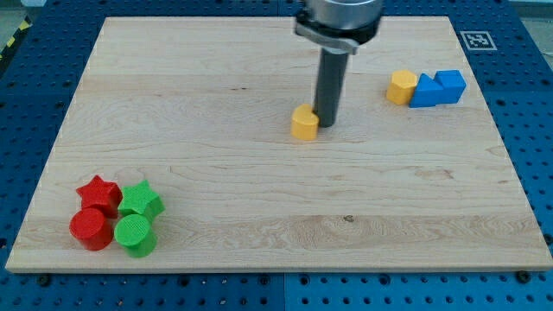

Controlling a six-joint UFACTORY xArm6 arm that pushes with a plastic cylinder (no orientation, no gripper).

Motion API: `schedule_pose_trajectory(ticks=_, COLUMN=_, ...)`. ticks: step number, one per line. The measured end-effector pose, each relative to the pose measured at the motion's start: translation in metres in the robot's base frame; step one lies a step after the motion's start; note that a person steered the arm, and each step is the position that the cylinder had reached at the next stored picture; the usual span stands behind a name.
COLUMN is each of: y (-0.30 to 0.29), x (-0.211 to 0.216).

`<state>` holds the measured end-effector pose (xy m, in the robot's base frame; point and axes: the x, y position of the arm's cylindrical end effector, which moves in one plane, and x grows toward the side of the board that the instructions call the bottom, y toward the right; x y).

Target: Move your arm away from heart

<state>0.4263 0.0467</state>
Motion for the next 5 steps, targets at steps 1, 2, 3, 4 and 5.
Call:
schedule_pose_trajectory(ticks=1, y=0.002, x=0.000)
schedule_pose_trajectory(ticks=2, y=0.059, x=0.012)
schedule_pose_trajectory(ticks=3, y=0.107, x=0.044)
schedule_pose_trajectory(ticks=4, y=0.131, x=0.060)
schedule_pose_trajectory(ticks=5, y=0.177, x=0.081)
